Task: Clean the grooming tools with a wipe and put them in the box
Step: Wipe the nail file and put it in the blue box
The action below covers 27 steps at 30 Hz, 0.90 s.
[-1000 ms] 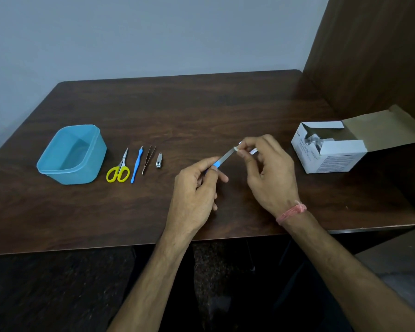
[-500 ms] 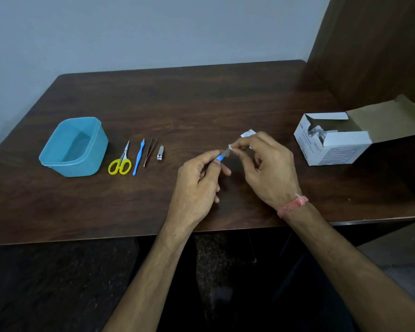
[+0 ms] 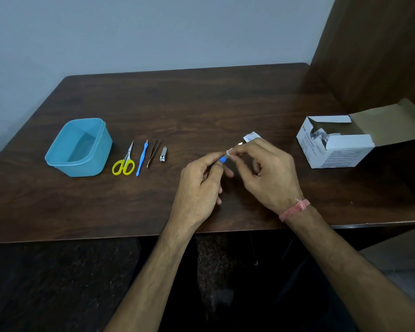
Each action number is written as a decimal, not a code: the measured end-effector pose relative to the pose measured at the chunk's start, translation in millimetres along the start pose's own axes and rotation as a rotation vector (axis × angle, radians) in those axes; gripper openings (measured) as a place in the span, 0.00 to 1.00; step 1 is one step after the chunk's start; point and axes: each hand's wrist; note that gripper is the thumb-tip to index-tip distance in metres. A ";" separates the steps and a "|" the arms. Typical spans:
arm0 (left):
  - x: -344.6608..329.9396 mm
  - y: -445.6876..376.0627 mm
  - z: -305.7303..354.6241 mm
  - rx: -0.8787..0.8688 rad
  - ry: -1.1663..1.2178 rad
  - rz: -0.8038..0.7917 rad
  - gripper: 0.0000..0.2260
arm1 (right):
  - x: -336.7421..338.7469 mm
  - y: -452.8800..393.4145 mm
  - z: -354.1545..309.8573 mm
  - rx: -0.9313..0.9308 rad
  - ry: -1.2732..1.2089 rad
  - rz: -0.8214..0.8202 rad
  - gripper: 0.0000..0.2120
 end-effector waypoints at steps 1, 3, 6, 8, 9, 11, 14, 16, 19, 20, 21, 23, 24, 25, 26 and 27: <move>-0.4 0.7 0.5 -0.001 0.000 -0.002 0.16 | -0.1 -1.3 1.4 -0.047 0.004 0.032 0.04; -0.6 1.8 1.0 0.001 0.000 -0.003 0.16 | 0.1 -2.5 2.0 -0.091 0.008 0.049 0.04; 0.9 0.7 -0.4 -0.002 0.004 0.003 0.16 | 1.3 1.0 -3.7 0.017 -0.013 -0.021 0.04; 0.4 0.3 -1.4 0.003 0.005 0.005 0.16 | 0.9 0.5 -3.2 0.013 0.001 -0.015 0.05; -0.1 0.6 -1.4 0.006 0.005 0.004 0.16 | 0.3 -1.0 -1.0 -0.038 0.010 0.021 0.05; -0.6 1.2 -1.5 0.007 0.001 -0.001 0.16 | 0.0 -3.6 2.7 -0.128 0.008 0.089 0.04; 0.0 0.9 -1.4 0.005 0.002 -0.003 0.16 | -0.1 -0.7 0.4 -0.059 0.025 0.047 0.05; 0.1 0.7 -0.3 0.006 0.004 0.000 0.16 | -1.0 -0.5 0.1 -0.055 0.041 0.051 0.05; -0.8 1.5 1.0 0.007 0.009 -0.005 0.16 | -1.0 -1.8 2.3 -0.096 0.035 0.080 0.05; -0.7 1.3 0.8 0.005 0.011 -0.005 0.16 | -0.3 -0.8 1.6 -0.060 0.024 0.054 0.05; -0.4 1.1 0.5 0.001 0.013 -0.004 0.17 | 0.4 0.5 0.3 -0.012 0.018 0.025 0.06; 0.0 0.8 -0.1 -0.007 0.019 -0.003 0.18 | 1.1 1.4 -0.9 0.033 0.010 -0.004 0.06; -0.2 0.8 -0.1 -0.010 0.024 -0.002 0.18 | 0.6 0.3 0.1 0.007 0.011 0.011 0.06; -0.6 0.9 -0.2 -0.012 0.028 0.002 0.18 | -0.5 -1.3 1.5 -0.045 0.013 0.043 0.05; -1.1 0.9 -0.9 -0.013 0.030 0.013 0.18 | -1.4 -3.4 3.4 -0.108 0.011 0.083 0.04; -1.7 0.7 -1.9 -0.014 0.035 0.030 0.18 | -1.4 -5.6 5.3 -0.173 0.002 0.123 0.04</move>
Point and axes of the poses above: each hand's wrist, its own y-axis away from the middle knuckle, its own x-axis out of the back of the hand, z = x × y, and after that the axes turned 13 degrees about z, right-handed
